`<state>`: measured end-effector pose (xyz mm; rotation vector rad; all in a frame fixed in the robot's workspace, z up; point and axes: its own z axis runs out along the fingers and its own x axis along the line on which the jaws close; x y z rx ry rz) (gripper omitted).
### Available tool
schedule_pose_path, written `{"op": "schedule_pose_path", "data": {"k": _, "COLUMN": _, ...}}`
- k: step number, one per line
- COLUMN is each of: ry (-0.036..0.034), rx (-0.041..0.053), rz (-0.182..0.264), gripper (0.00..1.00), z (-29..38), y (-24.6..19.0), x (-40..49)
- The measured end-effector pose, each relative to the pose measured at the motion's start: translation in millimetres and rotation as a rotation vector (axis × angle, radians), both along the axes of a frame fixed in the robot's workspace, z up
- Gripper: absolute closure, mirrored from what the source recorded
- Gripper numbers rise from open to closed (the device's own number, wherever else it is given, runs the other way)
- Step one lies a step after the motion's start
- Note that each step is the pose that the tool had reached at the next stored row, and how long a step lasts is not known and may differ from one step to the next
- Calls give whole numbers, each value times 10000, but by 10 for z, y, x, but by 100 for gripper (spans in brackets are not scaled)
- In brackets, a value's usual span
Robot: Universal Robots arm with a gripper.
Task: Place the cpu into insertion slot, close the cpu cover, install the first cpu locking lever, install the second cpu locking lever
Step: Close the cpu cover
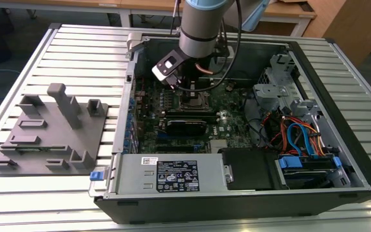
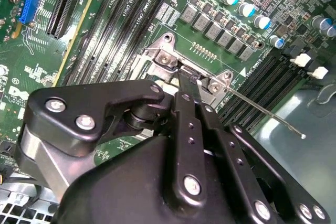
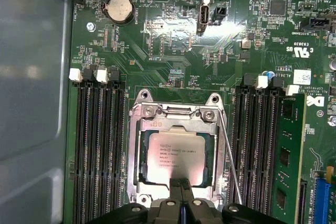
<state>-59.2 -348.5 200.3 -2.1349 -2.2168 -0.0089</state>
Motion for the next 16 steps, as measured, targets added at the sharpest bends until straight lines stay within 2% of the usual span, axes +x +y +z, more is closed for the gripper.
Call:
{"op": "schedule_pose_path", "data": {"k": 8, "ry": 2, "rx": -3, "rz": -1, "gripper": 89, "z": -32, "y": 0, "x": -1}}
{"op": "schedule_pose_path", "data": {"k": 16, "ry": -1, "rx": 4, "rz": 3, "gripper": 89, "z": 28, "y": 1, "x": 0}}
